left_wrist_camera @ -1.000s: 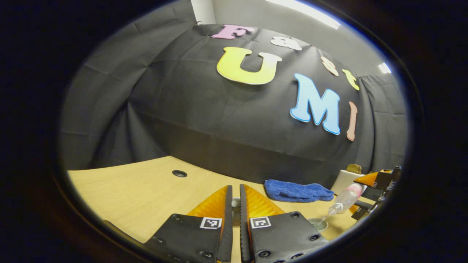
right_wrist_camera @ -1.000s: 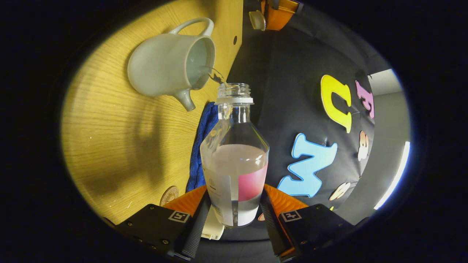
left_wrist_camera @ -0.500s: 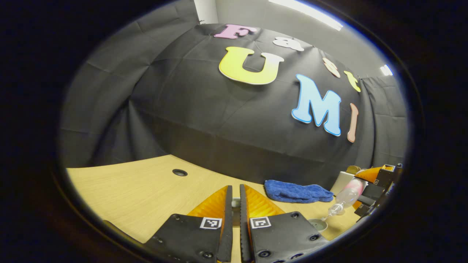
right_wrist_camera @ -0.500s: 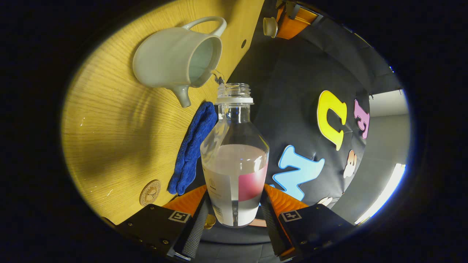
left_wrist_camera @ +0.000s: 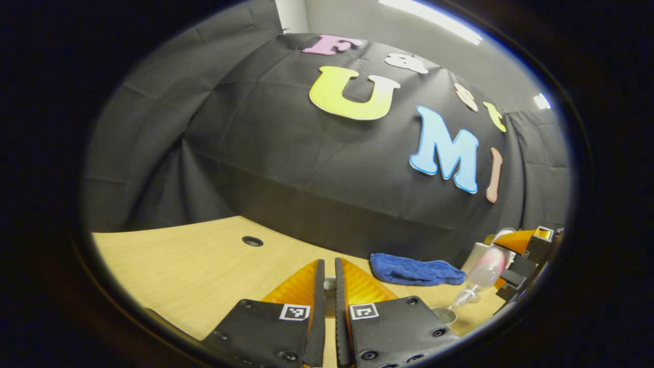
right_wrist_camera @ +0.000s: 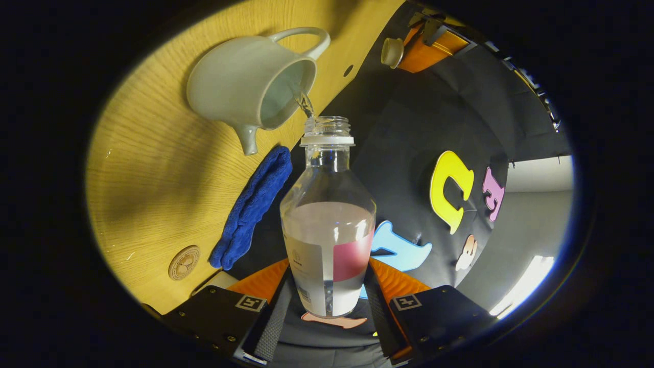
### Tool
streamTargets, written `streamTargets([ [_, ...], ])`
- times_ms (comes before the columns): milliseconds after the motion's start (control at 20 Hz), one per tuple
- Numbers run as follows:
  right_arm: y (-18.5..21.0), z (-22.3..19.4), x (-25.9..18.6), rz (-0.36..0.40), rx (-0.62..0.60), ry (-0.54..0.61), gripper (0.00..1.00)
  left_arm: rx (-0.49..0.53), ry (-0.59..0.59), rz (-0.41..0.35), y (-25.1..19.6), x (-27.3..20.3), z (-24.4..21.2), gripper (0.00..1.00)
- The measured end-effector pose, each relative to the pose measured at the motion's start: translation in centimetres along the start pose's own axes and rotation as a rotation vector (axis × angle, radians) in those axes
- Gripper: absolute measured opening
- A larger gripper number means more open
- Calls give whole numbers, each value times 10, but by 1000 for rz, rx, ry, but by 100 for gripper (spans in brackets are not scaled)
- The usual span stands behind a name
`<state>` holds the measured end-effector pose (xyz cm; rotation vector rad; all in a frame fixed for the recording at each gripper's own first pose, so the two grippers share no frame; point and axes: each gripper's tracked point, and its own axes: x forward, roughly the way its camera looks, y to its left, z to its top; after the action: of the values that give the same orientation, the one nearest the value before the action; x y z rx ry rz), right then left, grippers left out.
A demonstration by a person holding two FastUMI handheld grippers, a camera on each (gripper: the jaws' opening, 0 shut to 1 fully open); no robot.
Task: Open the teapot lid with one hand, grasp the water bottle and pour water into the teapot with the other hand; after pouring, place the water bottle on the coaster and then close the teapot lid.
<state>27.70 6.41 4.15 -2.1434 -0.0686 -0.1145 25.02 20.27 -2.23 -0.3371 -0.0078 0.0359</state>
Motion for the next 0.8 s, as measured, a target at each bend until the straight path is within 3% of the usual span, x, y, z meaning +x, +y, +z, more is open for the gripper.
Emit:
streamTargets([
  [800,-26,14,-9,-135,-137,-51,75,-33,-6,11,2,-1,-1,18],
])
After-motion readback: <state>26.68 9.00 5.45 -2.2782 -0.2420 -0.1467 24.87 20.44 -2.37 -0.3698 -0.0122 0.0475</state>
